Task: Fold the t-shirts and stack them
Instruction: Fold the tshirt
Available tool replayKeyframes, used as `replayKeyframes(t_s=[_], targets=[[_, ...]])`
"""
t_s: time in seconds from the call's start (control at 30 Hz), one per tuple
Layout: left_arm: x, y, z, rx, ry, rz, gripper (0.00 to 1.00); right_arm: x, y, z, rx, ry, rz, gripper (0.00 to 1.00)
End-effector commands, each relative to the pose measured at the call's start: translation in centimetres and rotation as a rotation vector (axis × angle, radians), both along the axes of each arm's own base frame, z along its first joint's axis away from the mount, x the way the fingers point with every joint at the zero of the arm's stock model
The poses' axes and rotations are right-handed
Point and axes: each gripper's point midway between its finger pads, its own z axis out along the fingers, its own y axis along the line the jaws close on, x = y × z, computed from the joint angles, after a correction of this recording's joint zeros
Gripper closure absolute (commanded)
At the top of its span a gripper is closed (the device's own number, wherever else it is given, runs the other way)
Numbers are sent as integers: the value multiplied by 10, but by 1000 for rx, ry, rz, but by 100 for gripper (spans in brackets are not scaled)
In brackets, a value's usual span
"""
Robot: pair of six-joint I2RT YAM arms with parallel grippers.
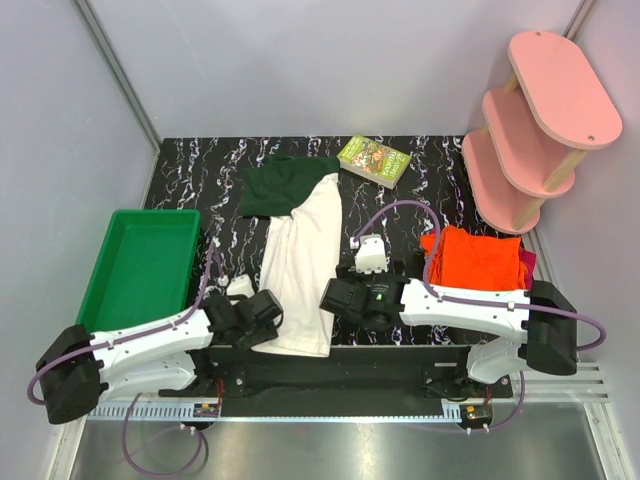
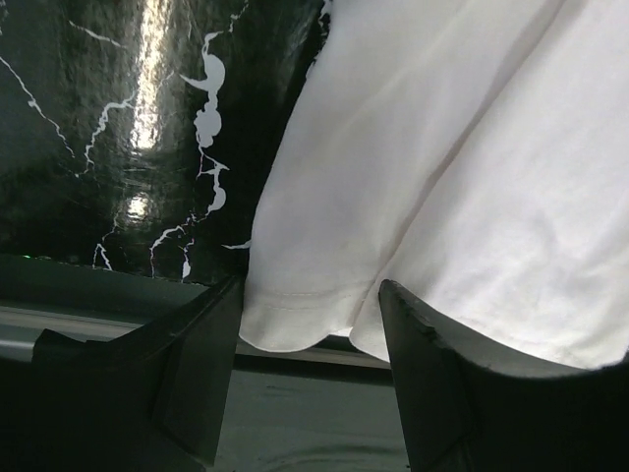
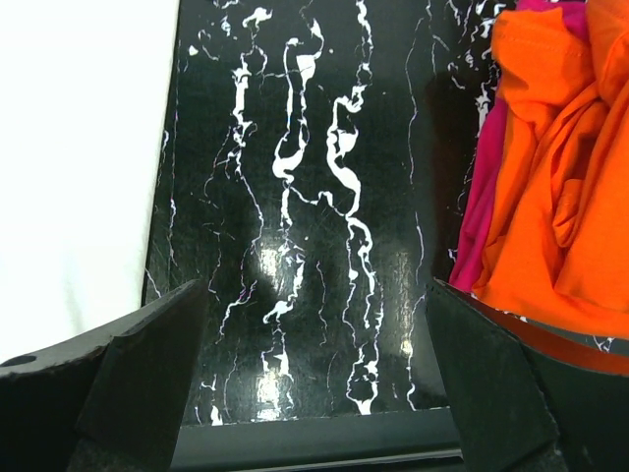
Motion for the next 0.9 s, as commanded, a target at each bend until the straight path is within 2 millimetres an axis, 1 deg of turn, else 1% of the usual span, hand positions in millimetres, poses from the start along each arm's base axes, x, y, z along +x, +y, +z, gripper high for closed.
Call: replayKeyframes(t_s=[0.0, 0.13, 0.17, 0.2, 0.3, 0.33, 0.37, 0.43, 0.47, 0.53, 0.57, 0.6, 0.63, 0.67, 0.7, 0.77, 0.87], targets=[[-3, -6, -8, -52, 13, 63, 38, 4, 7, 1, 50, -13, -22, 0], [-6, -2, -11, -52, 15, 82, 39, 3, 5, 1, 52, -15, -18, 0], [-6, -2, -12, -57, 17, 87, 40, 3, 3, 0, 48, -14, -18, 0], [-7, -2, -12, -59, 19, 90, 46, 3, 3, -1, 50, -13, -19, 0], [-8, -2, -13, -62, 26, 94, 53, 1, 2, -3, 55, -3, -18, 0], [-8, -2, -12, -62, 28, 92, 61, 0, 2, -4, 59, -2, -19, 0], [-8, -3, -12, -64, 28, 92, 65, -1, 1, -6, 59, 2, -21, 0], [-9, -4, -11, -66, 31, 85, 72, -3, 2, -9, 84, 16, -26, 0], [-9, -4, -10, -65, 31, 82, 73, -5, 1, -14, 84, 25, -27, 0], [-9, -5, -10, -63, 33, 79, 75, -10, 9, -20, 142, 57, -20, 3], [-9, -4, -10, -58, 35, 76, 75, -14, 9, -27, 153, 78, -12, 5], [-10, -5, -10, -58, 39, 74, 75, -18, 22, -31, 215, 113, 14, 7], [-9, -5, -9, -58, 39, 68, 75, -21, 28, -31, 258, 127, 32, 10], [-9, -5, -10, -53, 41, 65, 74, -27, 30, -38, 278, 150, 51, 12], [-11, -5, -10, -50, 46, 62, 74, -32, 44, -33, 364, 173, 86, 13], [-11, -5, -10, -46, 49, 57, 74, -39, 53, -35, 415, 202, 120, 15], [-11, -5, -11, -44, 49, 50, 74, -49, 61, -36, 433, 222, 153, 16]])
